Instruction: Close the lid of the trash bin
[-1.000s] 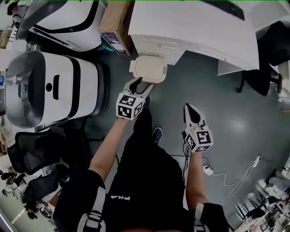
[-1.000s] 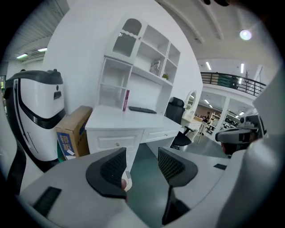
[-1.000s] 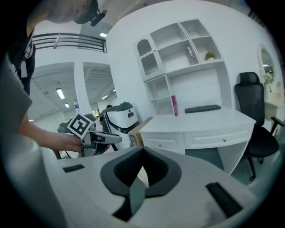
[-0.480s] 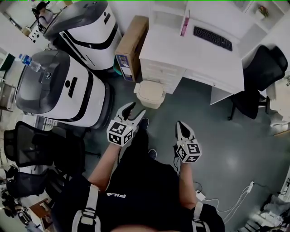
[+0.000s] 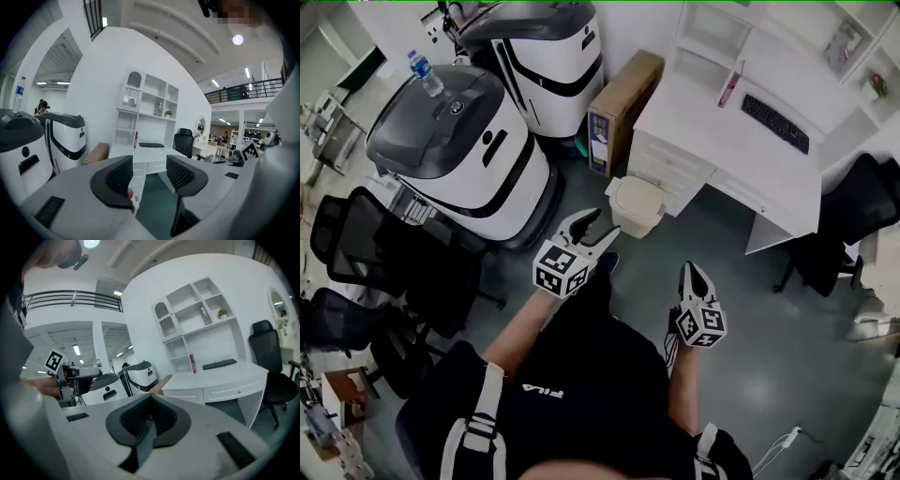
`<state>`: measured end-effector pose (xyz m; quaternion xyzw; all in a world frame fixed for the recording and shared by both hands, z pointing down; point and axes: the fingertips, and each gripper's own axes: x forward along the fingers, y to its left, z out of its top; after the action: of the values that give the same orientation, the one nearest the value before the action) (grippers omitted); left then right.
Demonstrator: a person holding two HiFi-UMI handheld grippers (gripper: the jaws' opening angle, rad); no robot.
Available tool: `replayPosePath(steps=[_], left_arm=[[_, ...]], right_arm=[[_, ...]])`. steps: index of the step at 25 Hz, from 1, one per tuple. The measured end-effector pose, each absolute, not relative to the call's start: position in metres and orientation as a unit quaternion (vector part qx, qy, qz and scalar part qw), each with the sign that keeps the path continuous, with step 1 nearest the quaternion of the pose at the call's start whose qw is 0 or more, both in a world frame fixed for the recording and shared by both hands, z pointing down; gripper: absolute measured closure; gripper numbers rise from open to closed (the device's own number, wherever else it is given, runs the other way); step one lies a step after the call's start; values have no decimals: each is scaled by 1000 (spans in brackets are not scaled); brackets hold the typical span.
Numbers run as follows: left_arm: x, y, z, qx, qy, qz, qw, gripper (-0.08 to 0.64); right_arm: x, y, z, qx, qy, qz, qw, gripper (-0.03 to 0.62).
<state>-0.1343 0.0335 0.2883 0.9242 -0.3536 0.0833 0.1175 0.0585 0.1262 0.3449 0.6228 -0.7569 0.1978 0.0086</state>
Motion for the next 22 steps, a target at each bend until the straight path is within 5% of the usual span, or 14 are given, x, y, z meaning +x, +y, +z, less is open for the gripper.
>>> replayPosePath(steps=[22], left_arm=[[-179,106,239,919,-380,57,92,331]], right_arm=[[33,178,286,625,-765,157,-6,589]])
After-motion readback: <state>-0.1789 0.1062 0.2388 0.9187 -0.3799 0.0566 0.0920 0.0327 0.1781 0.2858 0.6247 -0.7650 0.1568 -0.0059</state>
